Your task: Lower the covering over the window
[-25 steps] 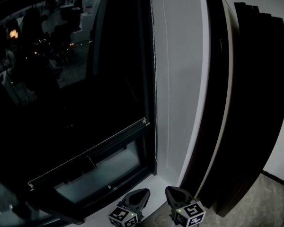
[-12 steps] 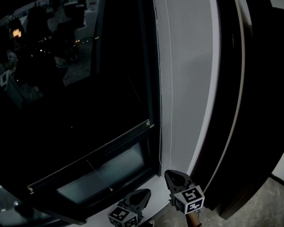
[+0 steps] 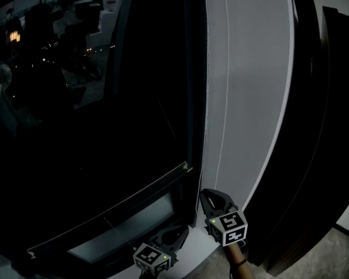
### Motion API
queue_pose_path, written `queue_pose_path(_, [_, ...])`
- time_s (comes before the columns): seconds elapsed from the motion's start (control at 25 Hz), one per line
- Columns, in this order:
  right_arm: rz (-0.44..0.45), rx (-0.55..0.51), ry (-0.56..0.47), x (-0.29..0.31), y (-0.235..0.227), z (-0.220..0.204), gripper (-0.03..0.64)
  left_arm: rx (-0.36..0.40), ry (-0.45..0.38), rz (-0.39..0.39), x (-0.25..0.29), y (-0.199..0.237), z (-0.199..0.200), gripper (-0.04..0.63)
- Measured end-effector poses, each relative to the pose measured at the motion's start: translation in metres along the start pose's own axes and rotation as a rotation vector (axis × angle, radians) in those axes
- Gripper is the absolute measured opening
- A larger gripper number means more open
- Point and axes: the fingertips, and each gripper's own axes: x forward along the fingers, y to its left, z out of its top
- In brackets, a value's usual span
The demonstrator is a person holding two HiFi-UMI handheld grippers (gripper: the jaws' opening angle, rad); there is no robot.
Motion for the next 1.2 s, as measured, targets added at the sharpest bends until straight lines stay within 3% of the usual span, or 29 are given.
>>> queue_pose_path(0.2, [-0.078,-0.063,-0.004,0.052,-0.03,0.025,0.083,-0.009,-0.028,-0.02,0.012,0.029,0.005,0.005])
queue_pose_path(0.48, [-0.232,-0.094,0.013,0.095,-0.082,0.048,0.084,-0.018,-0.03,-0.068,0.019,0.047,0.0,0.005])
queue_pose_path(0.68, [-0.296,-0.103,-0.003,0.113,-0.103,0.062,0.084,-0.033,-0.03,-0.067,0.019,0.058,-0.003,0.005])
queue_pose_path(0.96, [-0.26,-0.022,-0.037,0.124,-0.111,0.074,0.083,-0.04,-0.026,-0.05,0.012,0.07,-0.005,0.005])
queue_pose_path(1.04, [-0.262,-0.006,-0.048,0.122,-0.113,0.073,0.014,-0.043,-0.026,-0.042,0.01,0.072,-0.005,0.005])
queue_pose_path(1.2, [-0.258,-0.026,-0.054,0.113,-0.108,0.064,0.011,-0.044,-0.03,-0.028,0.006,0.075,-0.005,0.005])
